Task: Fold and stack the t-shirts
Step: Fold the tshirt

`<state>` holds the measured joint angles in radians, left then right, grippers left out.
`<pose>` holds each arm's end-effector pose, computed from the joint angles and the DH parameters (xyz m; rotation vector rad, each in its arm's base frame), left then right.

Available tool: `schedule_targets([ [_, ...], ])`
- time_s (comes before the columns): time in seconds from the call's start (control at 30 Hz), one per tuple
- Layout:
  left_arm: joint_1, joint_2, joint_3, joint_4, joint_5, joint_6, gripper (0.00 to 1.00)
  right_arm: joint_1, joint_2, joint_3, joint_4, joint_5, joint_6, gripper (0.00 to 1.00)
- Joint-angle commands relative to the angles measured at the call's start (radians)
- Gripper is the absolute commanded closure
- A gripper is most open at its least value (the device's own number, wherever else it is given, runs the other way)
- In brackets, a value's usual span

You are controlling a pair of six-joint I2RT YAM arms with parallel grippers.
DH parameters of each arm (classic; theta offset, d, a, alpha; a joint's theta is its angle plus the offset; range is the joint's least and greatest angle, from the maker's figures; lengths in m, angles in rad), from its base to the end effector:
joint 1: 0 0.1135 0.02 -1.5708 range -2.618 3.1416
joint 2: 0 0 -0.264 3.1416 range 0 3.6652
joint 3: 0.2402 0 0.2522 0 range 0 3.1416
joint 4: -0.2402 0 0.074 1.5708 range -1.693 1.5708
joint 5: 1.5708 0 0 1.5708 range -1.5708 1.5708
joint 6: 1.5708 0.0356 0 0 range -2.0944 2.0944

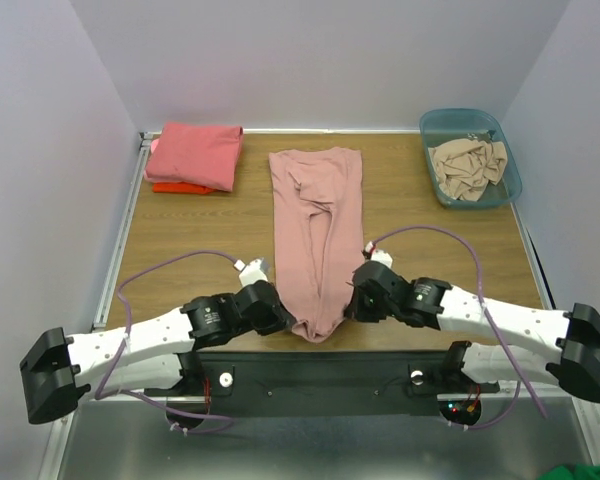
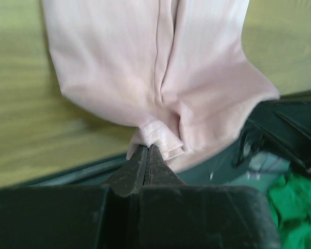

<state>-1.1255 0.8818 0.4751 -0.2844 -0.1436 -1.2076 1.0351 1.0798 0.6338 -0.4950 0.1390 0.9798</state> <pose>0.0843 -0.1648 0.2059 -0.1862 2.4816 -1.0058 0.1098 0.1753 0.2065 -0.0130 2.6229 0.6247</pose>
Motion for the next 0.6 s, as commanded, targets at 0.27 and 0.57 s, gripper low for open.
schedule_targets([
  [0.27,0.308,0.164,0.157,0.261,-0.155,0.295,1.00,-0.131,0.262,0.354,0.022,0.516,-0.085,1.00],
  [0.57,0.420,0.362,0.303,0.358,-0.190,0.473,1.00,-0.288,0.394,0.428,0.130,0.504,-0.176,1.00],
])
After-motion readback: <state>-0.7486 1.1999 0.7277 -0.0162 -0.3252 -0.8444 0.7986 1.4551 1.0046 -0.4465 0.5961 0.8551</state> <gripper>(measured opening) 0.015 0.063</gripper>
